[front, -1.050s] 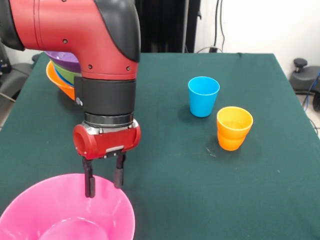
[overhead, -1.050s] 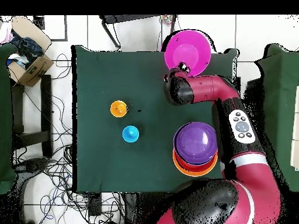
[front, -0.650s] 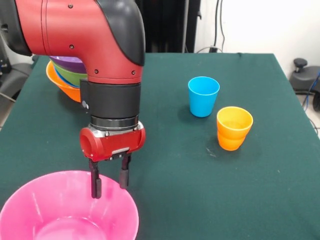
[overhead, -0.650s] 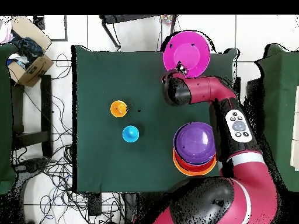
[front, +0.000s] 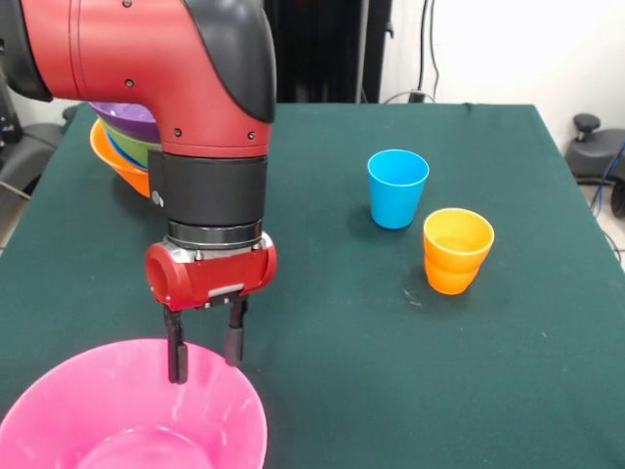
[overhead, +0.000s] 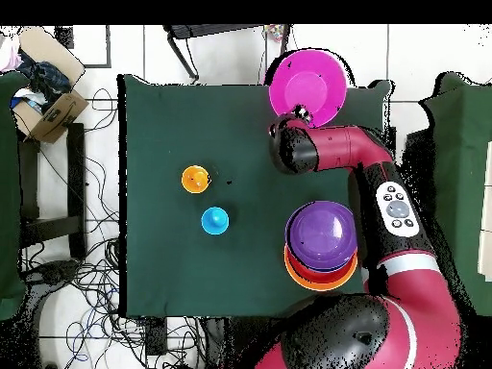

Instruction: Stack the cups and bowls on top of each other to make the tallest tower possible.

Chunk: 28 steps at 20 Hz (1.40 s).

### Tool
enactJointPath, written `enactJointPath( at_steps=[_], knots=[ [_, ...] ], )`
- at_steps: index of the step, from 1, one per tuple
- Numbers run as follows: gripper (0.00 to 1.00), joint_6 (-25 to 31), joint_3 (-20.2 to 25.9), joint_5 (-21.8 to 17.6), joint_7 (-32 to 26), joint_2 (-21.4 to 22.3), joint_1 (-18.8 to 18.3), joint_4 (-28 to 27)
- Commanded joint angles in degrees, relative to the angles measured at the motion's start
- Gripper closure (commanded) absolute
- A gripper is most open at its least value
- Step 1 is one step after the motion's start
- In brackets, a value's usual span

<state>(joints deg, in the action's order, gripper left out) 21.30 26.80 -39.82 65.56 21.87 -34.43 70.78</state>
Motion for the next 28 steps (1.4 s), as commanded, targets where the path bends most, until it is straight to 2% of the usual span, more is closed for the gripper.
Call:
enactJointPath(
  at_steps=[1,9,14,28],
  knots=[
    [0.0,2.96,-0.83,0.93,3.43,-0.49,-0.5,5.12],
    [0.0,3.1,0.31,2.07,2.1,0.18,-1.48,7.44],
    [0.0,2.56,0.28,2.01,2.7,-1.04,-1.01,7.18],
    [0.0,-2.81,-2.82,-1.75,4.49,-4.04,1.45,3.23]
  ],
)
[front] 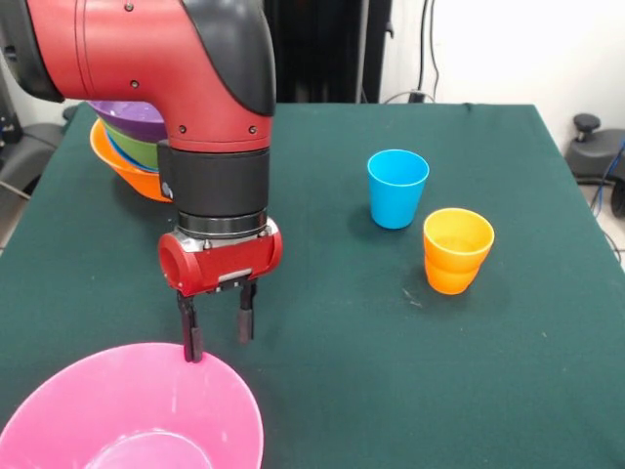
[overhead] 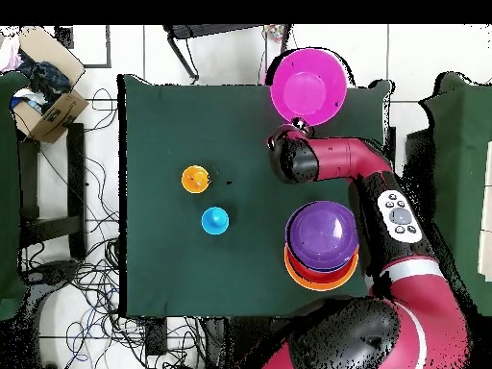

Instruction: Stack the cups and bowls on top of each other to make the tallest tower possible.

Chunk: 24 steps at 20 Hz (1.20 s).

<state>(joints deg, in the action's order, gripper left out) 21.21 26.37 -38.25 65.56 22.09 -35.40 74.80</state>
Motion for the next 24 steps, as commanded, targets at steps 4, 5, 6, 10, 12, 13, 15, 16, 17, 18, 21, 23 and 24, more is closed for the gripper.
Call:
enactJointPath(
  at_steps=[4,5,6,10,12,13,15,16,17,18,21,23,24],
  knots=[
    [0.0,-4.47,-3.48,-3.72,5.19,-5.09,3.25,-1.93],
    [0.0,-4.79,-3.72,-3.75,5.27,-5.24,3.4,-2.12],
    [0.0,-4.99,-3.96,-3.76,5.24,-5.43,3.55,-2.37],
    [0.0,-6.02,-4.78,-3.58,5.25,-5.92,3.99,-3.03],
    [0.0,-6.24,-5.14,-3.45,4.98,-6.03,4.16,-3.3],
    [0.0,-6.41,-5.24,-3.36,4.89,-6.05,4.15,-3.32],
    [0.0,-6.54,-5.45,-3.24,4.66,-6.04,4.21,-3.4],
    [0.0,-6.56,-5.58,-3.21,4.53,-6.04,4.21,-3.47],
    [0.0,-6.7,-5.62,-3.18,4.46,-6.04,4.17,-3.48],
    [0.0,-6.68,-5.61,-3.16,4.27,-6.15,4.07,-3.61],
    [0.0,-6.51,-6.01,-3.1,4.16,-6.62,4.15,-4.23],
    [0.0,-6.41,-6.49,-2.69,4.73,-7.39,4.36,-4.85],
    [0.0,-6.51,-6.61,-2.4,5.07,-7.8,4.34,-5.07]
  ],
)
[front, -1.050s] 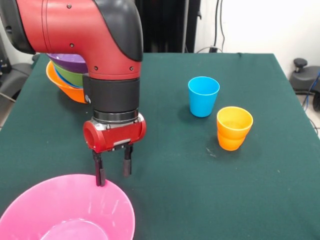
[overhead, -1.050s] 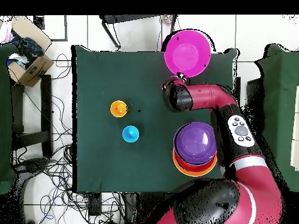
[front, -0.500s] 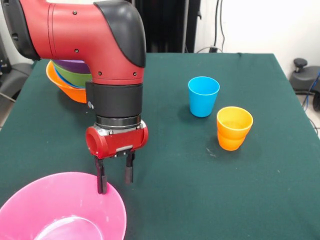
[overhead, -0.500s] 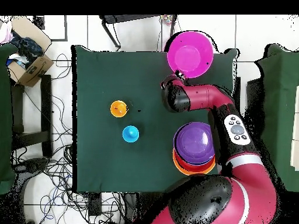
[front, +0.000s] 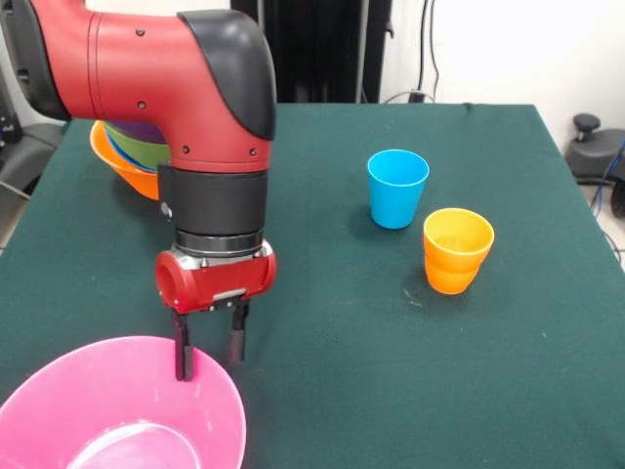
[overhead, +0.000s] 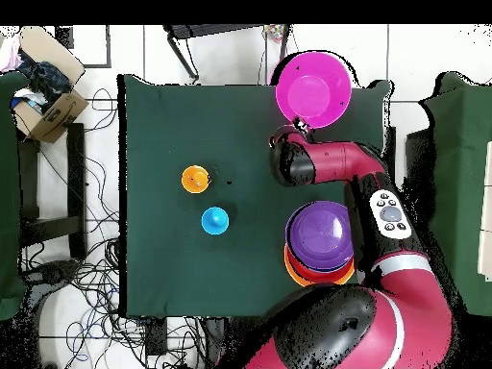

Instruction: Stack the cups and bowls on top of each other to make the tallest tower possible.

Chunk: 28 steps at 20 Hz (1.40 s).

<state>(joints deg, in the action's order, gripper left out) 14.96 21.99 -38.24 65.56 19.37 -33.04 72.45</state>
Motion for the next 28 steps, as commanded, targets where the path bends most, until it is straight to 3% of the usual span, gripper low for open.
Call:
enactJointPath(
  at_steps=[1,11,19,20,22,24,25,28],
  knots=[
    [0.0,-0.03,-2.77,-2.28,5.39,-5.45,2.4,-3.22],
    [0.0,-1.88,-1.79,-1.79,4.95,-10.82,1.67,-6.77],
    [0.0,-4.2,2.38,-1.23,2.65,-7.91,-1.74,-3.48],
    [1.0,-3.96,2.62,-0.93,2.77,-7.94,-1.82,-3.51],
    [1.0,-5.69,3.52,1.83,6.97,-8.47,-3.25,-2.65],
    [1.0,-7.38,7.18,1.13,5.16,-7.41,-5.83,-0.39],
    [1.0,-6.9,7.04,0.33,3.73,-5.88,-5.69,0.68],
    [1.0,-7.08,1.75,1.05,7.37,-1.51,-2.3,2.61]
  ],
)
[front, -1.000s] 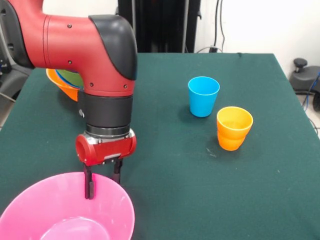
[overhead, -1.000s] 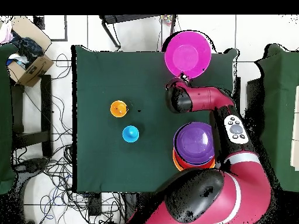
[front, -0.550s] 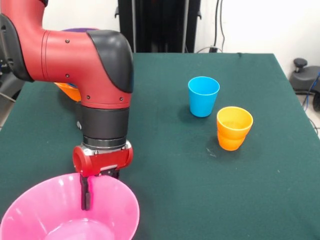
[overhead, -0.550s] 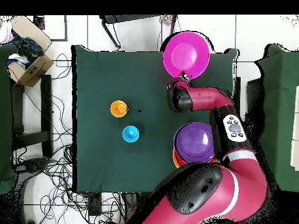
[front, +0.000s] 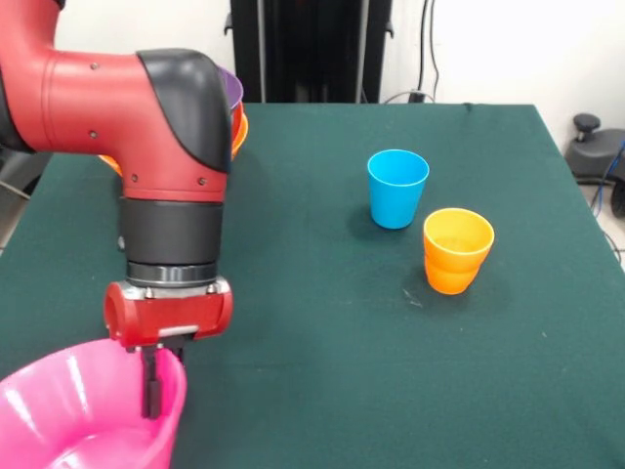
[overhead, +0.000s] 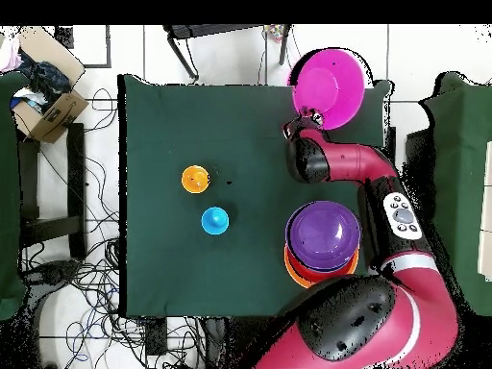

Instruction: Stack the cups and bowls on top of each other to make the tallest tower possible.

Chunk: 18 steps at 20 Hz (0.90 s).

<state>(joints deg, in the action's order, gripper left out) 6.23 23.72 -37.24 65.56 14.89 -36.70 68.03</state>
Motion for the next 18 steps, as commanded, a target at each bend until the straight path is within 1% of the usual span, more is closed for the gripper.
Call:
enactJointPath(
  at_steps=[1,4,6,9,11,12,14,16,18],
  knots=[
    [1.0,1.8,-1.24,0.16,7.92,4.12,2.38,7.63],
    [1.0,1.44,-7.13,0.35,10.98,6.26,6.56,7.51],
    [1.0,-4.3,-10.27,1.04,14.36,7.38,8.14,8.75],
    [1.0,-9.28,-19.72,4.49,20.92,11.03,13.59,11.82],
    [1.0,-8.44,-24.75,5.67,22.76,13.65,16.84,13.47],
    [1.0,-7.54,-26.56,5.88,23.01,14.7,18.1,13.89],
    [1.0,-6.57,-29.52,5.13,22.08,16.41,20.14,14.17],
    [1.0,-6.05,-32.3,3.61,20.93,17.1,22.19,12.98],
    [1.0,-5.09,-32.41,2.1,20.2,18.18,22.2,12.88]
  ],
)
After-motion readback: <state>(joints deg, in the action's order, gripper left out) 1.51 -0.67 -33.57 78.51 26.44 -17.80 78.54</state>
